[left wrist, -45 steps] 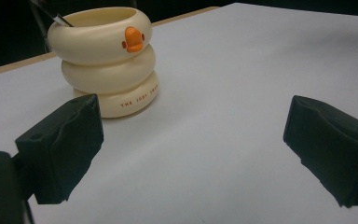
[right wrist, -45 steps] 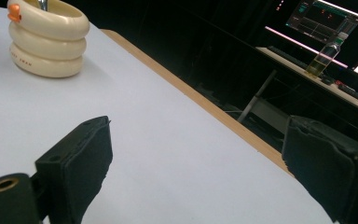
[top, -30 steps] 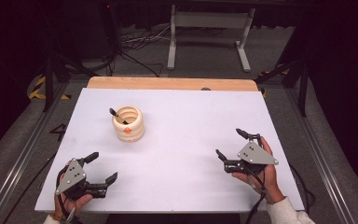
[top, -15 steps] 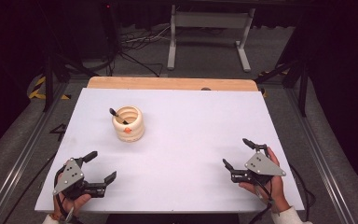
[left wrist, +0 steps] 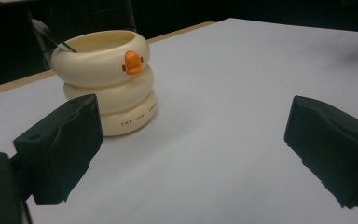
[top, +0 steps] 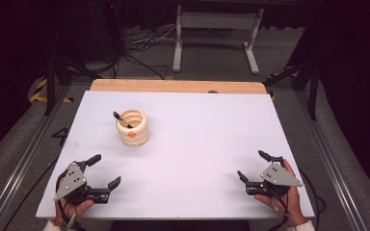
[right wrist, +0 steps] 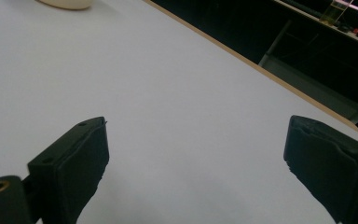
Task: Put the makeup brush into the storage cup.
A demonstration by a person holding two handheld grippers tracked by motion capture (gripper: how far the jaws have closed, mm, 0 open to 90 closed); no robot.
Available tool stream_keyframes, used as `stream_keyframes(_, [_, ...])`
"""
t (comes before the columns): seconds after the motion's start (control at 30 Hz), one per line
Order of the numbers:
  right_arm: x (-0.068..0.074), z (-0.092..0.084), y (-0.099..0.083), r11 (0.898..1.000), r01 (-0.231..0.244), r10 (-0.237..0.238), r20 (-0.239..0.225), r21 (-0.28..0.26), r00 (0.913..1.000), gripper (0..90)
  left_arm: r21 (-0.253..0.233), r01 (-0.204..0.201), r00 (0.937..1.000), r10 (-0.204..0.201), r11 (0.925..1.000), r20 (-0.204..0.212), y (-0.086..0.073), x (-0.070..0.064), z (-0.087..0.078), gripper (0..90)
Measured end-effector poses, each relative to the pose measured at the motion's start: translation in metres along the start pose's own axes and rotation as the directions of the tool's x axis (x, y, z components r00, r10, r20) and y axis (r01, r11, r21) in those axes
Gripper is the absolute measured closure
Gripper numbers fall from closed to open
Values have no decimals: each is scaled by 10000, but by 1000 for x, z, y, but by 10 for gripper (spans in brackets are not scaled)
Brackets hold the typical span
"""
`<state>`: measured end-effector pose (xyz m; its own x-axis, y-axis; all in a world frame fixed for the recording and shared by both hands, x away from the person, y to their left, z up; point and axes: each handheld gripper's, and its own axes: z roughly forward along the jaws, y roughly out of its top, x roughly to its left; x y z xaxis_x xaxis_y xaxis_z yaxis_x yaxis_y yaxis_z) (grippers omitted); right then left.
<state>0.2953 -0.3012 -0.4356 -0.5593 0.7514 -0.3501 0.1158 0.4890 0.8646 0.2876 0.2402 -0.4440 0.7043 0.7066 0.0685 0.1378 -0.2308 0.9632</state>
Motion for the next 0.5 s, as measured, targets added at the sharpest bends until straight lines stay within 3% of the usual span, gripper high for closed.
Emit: stream_keyframes(0.5, [7,-4,5,9997,100,-100,-36,-205,9999,69,-41,-24,10000,24,10000,-28,1,1,-4,55])
